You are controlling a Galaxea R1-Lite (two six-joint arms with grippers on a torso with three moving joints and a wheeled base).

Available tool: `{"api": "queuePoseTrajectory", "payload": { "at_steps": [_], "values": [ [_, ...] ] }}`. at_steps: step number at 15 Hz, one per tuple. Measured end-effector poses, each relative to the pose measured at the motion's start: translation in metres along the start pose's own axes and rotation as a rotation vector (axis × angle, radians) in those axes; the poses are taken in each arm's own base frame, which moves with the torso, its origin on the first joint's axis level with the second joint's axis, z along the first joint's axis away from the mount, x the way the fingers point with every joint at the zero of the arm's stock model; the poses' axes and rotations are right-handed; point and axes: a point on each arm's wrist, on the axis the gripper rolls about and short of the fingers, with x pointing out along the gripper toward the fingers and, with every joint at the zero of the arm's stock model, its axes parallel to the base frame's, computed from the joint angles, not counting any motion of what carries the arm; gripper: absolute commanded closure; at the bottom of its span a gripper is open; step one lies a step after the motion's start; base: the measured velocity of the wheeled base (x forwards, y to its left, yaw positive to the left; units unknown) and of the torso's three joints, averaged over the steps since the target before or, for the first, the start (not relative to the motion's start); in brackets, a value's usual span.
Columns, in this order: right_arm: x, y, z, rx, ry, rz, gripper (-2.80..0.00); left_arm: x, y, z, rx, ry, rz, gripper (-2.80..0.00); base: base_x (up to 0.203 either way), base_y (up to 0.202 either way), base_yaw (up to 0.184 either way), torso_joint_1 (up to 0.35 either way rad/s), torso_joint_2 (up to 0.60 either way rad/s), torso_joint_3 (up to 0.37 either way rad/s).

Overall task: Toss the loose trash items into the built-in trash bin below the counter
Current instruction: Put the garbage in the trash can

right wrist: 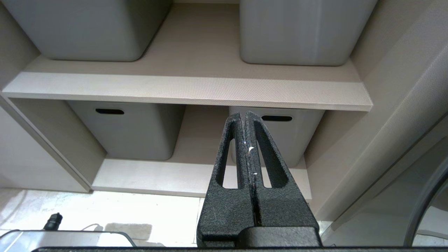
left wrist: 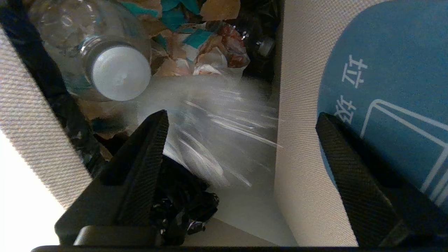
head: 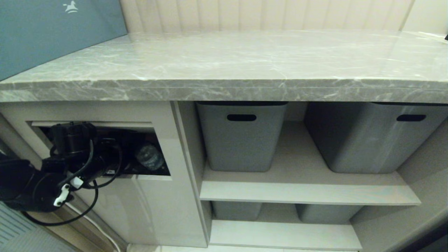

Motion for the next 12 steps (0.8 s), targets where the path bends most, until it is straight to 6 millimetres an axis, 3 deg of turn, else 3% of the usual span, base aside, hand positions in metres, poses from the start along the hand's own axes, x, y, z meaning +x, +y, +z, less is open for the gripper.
{"api": "queuePoseTrajectory", "payload": {
  "at_steps": [8, 12],
  "values": [
    [0.000, 0.000, 0.000, 0.000, 0.000, 0.000, 0.00, 0.000, 0.001, 0.000, -0.005, -0.007, 0.003, -2.80, 0.000, 0.000, 0.000, 0.000, 0.00, 0.000],
    [0.000, 0.000, 0.000, 0.000, 0.000, 0.000, 0.00, -0.020, 0.001, 0.006, -0.008, -0.069, 0.002, -2.80, 0.000, 0.000, 0.000, 0.000, 0.00, 0.000]
  ]
}}
